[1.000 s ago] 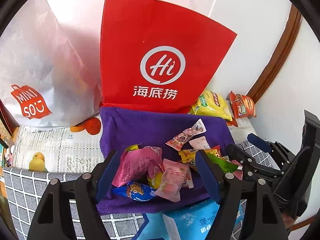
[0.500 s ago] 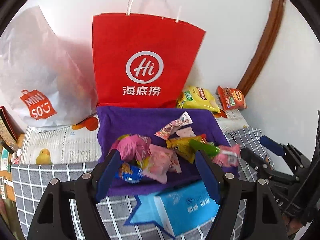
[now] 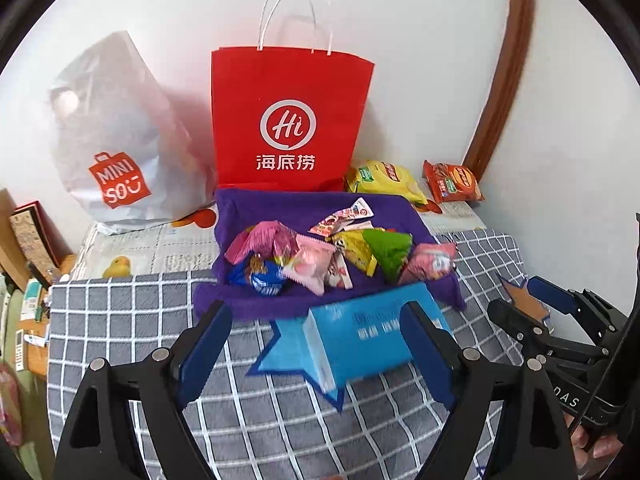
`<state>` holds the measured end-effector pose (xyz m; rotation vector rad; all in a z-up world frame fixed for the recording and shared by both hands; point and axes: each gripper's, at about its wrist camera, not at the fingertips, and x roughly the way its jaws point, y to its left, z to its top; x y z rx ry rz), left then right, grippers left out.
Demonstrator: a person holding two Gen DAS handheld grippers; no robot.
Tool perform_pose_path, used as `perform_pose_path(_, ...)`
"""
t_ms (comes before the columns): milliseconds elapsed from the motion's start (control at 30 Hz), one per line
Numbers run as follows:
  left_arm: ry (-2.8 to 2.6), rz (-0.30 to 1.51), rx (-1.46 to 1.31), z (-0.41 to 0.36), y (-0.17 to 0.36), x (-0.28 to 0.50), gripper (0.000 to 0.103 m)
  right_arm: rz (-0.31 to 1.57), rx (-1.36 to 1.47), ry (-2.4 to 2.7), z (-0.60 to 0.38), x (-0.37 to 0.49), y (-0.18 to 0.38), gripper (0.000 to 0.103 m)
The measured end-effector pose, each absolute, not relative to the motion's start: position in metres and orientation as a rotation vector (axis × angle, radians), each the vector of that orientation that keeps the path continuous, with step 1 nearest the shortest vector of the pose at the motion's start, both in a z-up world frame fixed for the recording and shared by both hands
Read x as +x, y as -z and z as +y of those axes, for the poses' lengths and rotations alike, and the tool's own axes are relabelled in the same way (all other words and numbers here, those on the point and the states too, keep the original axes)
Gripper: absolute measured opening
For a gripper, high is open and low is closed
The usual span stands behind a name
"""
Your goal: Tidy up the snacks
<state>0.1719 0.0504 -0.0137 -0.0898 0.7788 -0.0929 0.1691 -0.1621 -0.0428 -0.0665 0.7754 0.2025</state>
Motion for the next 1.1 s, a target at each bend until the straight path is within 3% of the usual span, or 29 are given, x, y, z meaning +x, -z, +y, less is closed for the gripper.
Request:
perform_pose_path(100, 0.082, 0.762, -0.070, 0.043, 0.013, 0.152, 0.086, 0.759, -0.061, -0.185, -0.169, 0.149, 0.041, 0.074)
perform_pose_path(167, 0.071, 0.748, -0.061, 0.038, 0.011, 0.139, 0.087, 0.739, -0.054, -0.189, -0.174, 0.133, 0.039, 0.084)
perform_pose_path(467, 0.054, 0.705, -0.058, 0.027, 0.003, 0.090, 0.088, 0.694, -0.017, -0.165, -0.190, 0.085, 0.025, 0.096)
perform_pose_path(1100, 0.040, 0.680, -0.065, 0.023, -0.003, 0.066, 0.089, 0.673, -0.002, -0.120, -0.200, 0.058, 0.021, 0.098)
